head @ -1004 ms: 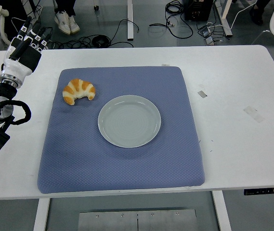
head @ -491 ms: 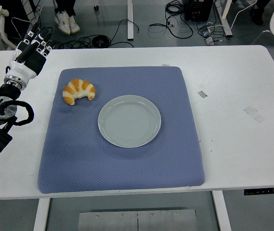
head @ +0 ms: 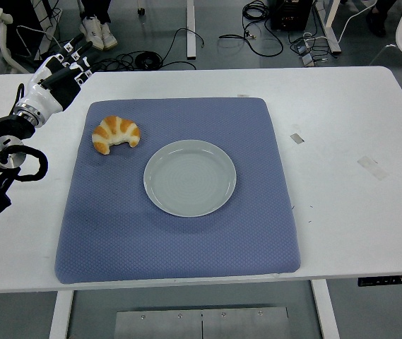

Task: Place the bread on the plate

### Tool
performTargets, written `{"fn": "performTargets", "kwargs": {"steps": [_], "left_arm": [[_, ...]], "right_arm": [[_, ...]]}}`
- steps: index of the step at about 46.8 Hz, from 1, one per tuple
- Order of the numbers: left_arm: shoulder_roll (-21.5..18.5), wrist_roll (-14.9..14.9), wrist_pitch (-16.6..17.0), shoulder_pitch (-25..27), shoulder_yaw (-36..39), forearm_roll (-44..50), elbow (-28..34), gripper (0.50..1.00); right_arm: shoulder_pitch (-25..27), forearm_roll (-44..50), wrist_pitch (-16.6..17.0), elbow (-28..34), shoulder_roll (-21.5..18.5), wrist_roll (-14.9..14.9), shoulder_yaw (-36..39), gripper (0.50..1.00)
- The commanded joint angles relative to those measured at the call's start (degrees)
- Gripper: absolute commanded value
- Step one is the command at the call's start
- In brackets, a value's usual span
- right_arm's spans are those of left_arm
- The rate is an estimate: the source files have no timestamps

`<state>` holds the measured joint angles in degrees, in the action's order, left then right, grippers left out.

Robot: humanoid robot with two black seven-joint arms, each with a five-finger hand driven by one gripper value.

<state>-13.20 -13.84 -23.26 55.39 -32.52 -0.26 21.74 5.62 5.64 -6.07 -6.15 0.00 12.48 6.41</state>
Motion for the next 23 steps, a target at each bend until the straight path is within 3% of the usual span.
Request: {"fn": "performTargets", "kwargs": {"steps": [1,7,11,19,23], "left_arm": [[0.02,-0.04,3.82,0.42,2.19,-1.93,0.14,0.916],[-0.16,-0.04,10.15,3.75,9.39,-7.64,1.2,0.922],[-0.16,-0.31,13.67,5.95,14.32,-10.37,1.28,0.955],[-0.77,-0.22,13.24,7.01,18.45,-12.04,4.27,0.977],[-5.76,-0.31,13.06,7.54,20.48,-13.45,11.46,0.977]], "right_arm": [[0.0,-0.01,0.0,-0.09,0.0,0.0,0.0,1.0],[0.0,-0.01,0.0,0.0,0.0,0.0,0.0,1.0],[0.0,-0.01,0.0,0.0,0.0,0.0,0.0,1.0],[0.0,-0.01,0.09,0.0,0.0,0.0,0.0,1.0],[0.0,-0.01,0.0,0.0,0.0,0.0,0.0,1.0]]}}
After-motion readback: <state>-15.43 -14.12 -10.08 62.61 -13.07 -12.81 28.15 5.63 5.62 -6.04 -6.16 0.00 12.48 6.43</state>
